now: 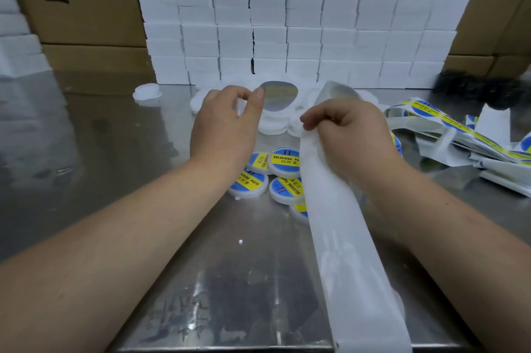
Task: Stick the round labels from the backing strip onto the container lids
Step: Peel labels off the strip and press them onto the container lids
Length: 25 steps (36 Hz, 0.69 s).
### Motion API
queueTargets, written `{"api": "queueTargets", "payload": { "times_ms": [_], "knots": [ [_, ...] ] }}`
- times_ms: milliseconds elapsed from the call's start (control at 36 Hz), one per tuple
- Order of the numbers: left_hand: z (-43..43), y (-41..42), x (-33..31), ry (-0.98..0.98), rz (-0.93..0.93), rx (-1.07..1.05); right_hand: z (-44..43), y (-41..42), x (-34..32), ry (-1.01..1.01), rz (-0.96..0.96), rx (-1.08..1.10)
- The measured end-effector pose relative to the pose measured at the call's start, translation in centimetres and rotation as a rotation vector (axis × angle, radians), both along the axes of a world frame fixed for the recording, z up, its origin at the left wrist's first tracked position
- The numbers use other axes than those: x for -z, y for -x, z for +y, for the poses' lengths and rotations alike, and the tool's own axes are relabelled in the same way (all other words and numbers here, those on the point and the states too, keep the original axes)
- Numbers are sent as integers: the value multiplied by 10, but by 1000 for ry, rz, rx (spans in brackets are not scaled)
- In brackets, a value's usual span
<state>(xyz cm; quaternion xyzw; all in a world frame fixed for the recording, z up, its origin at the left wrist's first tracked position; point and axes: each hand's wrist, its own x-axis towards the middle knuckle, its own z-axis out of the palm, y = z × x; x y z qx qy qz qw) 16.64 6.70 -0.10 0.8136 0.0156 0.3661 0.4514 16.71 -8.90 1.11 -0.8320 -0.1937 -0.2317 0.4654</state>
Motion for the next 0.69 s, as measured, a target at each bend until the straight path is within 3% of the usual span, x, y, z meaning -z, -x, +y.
{"api": "queueTargets", "payload": {
  "times_ms": [250,694],
  "knots": [
    [-2,3,-1,-90,-72,39,-2,0,-4,-280,243,-64],
    [-3,2,-2,-240,39,-30,0,-3,-3,-233,190,41]
  ]
}}
